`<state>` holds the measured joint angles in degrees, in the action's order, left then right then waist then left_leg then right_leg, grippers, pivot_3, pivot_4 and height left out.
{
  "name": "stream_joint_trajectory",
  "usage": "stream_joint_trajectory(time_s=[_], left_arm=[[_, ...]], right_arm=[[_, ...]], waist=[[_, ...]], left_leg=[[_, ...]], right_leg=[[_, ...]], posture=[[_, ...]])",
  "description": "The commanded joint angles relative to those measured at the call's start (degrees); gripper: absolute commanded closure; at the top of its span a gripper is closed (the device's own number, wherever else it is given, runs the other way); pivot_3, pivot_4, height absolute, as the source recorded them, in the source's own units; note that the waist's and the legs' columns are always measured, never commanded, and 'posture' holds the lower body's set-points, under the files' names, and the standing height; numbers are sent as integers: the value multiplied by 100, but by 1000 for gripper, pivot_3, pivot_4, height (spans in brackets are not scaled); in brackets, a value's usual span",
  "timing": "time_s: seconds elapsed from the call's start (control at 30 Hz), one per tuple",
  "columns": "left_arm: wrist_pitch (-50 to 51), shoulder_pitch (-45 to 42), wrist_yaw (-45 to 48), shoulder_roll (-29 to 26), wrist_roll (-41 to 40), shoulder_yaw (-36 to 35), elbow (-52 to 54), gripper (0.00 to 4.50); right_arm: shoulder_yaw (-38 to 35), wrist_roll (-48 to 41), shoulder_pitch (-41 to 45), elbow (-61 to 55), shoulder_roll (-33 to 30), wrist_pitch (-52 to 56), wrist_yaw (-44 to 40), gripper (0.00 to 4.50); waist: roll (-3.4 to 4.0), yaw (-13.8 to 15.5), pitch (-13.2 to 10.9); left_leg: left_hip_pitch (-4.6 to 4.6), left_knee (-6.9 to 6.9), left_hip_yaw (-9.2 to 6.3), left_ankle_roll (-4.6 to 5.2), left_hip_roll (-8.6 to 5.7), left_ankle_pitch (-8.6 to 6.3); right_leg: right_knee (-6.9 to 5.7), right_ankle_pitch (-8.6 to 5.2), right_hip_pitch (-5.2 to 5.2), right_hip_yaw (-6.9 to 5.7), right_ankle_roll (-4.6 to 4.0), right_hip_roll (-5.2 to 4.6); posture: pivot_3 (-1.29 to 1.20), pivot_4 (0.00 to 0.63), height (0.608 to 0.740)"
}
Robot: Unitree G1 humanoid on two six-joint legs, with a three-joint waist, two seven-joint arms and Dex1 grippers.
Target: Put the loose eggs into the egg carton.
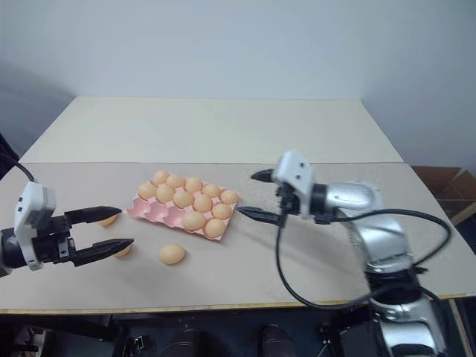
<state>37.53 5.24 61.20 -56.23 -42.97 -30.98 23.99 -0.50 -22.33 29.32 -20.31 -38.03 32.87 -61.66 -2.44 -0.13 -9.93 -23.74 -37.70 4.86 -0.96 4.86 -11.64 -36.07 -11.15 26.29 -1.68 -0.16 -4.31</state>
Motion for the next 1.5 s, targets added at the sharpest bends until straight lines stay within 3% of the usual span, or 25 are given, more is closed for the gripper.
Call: stream_joint_trajectory(time_s=[0.03,0.33,1.13,1.5], left_arm=[[-86,198,160,-82,1,-410,58,0],[-408,208,421,-57,113,-527,-142,0],[-274,197,387,-54,89,-417,7,0],[-243,87,392,-80,78,-285,19,0]], right_arm=[[-535,-472,-404,-242,-572,-106,-567,56],[-1171,-860,-1402,-502,-1277,-255,-740,56],[-865,-969,-1119,-533,-1285,-351,-604,56],[1052,-443,392,-800,61,-45,348,56]], waist=[[0,-7,0],[-1,32,0],[-1,48,-1],[-1,-55,0]], left_leg=[[2,0,1,0,-1,0],[9,-2,2,-33,-3,-20],[6,-2,6,-17,-4,-10],[5,-2,4,-2,-2,-2]], right_leg=[[0,-1,-2,1,0,-1],[3,-1,-3,7,0,-5],[5,-1,-2,13,1,-5],[0,-1,1,13,0,0]], posture=[[0,150,740],[0,150,740],[0,150,740],[0,150,740]])
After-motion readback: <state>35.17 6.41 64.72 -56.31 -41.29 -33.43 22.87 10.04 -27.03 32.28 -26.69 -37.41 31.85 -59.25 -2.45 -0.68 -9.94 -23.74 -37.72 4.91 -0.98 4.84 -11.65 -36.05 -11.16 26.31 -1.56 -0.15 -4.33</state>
